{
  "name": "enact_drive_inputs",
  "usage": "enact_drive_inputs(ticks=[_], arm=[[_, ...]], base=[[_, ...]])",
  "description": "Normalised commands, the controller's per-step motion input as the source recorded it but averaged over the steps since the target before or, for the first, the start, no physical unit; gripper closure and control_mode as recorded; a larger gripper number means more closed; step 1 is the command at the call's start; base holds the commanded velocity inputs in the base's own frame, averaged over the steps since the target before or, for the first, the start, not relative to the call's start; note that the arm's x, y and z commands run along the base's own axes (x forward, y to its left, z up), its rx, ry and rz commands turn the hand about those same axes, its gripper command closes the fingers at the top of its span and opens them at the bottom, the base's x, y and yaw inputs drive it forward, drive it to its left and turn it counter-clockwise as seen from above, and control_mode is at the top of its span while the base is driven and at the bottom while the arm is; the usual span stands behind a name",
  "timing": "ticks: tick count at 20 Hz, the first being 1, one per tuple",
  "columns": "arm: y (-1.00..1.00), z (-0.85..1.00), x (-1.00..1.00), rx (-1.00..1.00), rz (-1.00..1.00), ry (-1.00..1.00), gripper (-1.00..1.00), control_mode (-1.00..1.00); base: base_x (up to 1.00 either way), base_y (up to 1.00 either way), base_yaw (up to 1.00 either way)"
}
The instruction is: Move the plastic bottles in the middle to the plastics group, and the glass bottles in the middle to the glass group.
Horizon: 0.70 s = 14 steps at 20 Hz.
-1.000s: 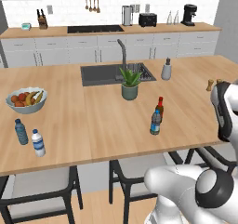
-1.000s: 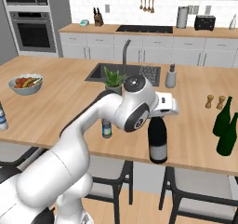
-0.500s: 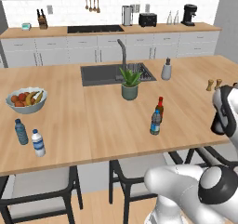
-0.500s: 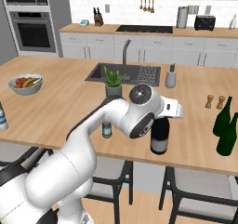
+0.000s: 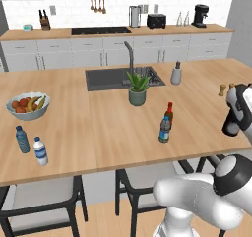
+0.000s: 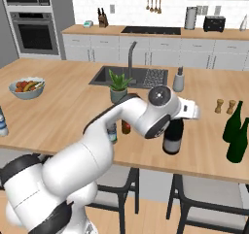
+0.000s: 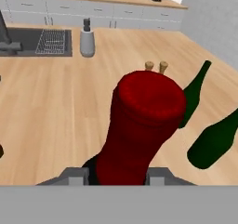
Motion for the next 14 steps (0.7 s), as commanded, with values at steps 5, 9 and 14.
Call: enact_drive_inputs(ticks=[5,9,14], arm=[[-0.24,0.0,0.46,0.0,-0.01,-0.02,1.0,-1.0],[-0.55,0.03,0.12,0.0,-0.04,0.03,1.0,-1.0],[-0.77,0.0,0.0,0.03,-0.03,0.01,1.0,-1.0]], base=[[0.0,0.0,0.0],[0.0,0.0,0.0],[0.0,0.0,0.0]])
